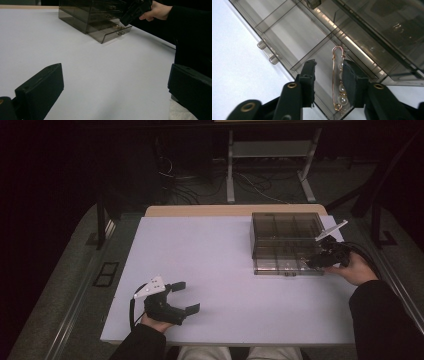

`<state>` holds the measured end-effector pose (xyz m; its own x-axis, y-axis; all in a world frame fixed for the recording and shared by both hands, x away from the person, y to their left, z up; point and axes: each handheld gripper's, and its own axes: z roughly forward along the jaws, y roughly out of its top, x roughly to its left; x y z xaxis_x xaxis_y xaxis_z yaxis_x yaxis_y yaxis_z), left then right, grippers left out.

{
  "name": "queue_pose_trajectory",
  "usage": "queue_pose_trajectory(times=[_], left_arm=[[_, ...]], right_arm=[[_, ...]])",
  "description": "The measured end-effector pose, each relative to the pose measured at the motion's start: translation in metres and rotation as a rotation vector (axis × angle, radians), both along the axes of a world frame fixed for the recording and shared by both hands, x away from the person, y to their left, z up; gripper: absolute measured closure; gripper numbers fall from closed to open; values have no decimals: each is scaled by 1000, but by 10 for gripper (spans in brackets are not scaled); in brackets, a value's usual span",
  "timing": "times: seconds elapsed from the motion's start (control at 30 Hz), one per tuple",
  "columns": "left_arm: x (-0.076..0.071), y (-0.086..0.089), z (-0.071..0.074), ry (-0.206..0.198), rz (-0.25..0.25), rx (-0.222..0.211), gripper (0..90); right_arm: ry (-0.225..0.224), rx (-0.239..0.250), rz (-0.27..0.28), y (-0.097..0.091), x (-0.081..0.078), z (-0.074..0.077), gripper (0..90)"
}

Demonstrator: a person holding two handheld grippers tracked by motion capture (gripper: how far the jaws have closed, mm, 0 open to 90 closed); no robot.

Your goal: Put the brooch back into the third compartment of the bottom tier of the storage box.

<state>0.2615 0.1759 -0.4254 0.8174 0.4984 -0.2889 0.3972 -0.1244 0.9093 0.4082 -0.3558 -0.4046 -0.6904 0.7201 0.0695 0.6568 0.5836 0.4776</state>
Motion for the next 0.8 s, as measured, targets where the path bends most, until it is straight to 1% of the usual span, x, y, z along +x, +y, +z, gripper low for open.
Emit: queue_pose_trajectory(times=[0.07, 0.1, 0.17, 0.27, 0.3, 0.33, 0.37, 0.4, 0.47, 0.5, 0.53, 0.57, 0.6, 0.63, 0.7, 0.73, 0.77, 0.8], left_arm=[[0, 0, 0, 1, 0, 0, 0], [0, 0, 0, 1, -1, 0, 0], [0, 0, 0, 0, -1, -1, 0], [0, 0, 0, 0, 0, -3, 0], [0, 1, 0, 0, 0, -4, 0], [0, 1, 0, 0, 0, -6, 0], [0, 1, 0, 1, 1, -6, 0], [0, 1, 0, 1, 0, -8, 0], [0, 1, 0, 2, 0, -8, 0], [0, 0, 0, 2, -1, -10, 0], [0, 1, 1, 3, -2, -10, 0], [0, 1, 1, 2, -3, -11, 0], [0, 1, 1, 1, -4, -12, 0], [0, 1, 1, 1, -4, -12, 0], [0, 0, 1, 2, -4, -14, 0], [0, 0, 1, 2, -5, -13, 0], [0, 0, 1, 2, -5, -13, 0], [0, 0, 1, 2, -6, -12, 0]], right_arm=[[-3, 3, -5, 0, -1, 1, 592], [-12, 10, -15, 0, -3, 4, 551], [-25, 21, -26, 0, -6, 6, 525], [-36, 28, -43, -1, -9, 10, 458], [-36, 28, -43, -1, -9, 10, 458], [-42, 37, -55, -1, -12, 13, 410], [-42, 37, -55, -1, -12, 13, 410], [-48, 49, -64, -2, -14, 15, 380], [-50, 57, -77, -1, -17, 18, 319], [-50, 57, -77, -1, -17, 18, 319], [-51, 61, -81, -1, -18, 18, 294], [-57, 71, -84, -1, -22, 21, 221], [-61, 78, -93, -1, -24, 22, 185], [-73, 84, -109, -1, -25, 23, 178], [-74, 117, -130, -2, -29, 25, 122], [-71, 123, -143, -1, -31, 25, 116], [-70, 122, -145, -1, -33, 26, 108], [-68, 131, -144, 0, -35, 27, 102]])
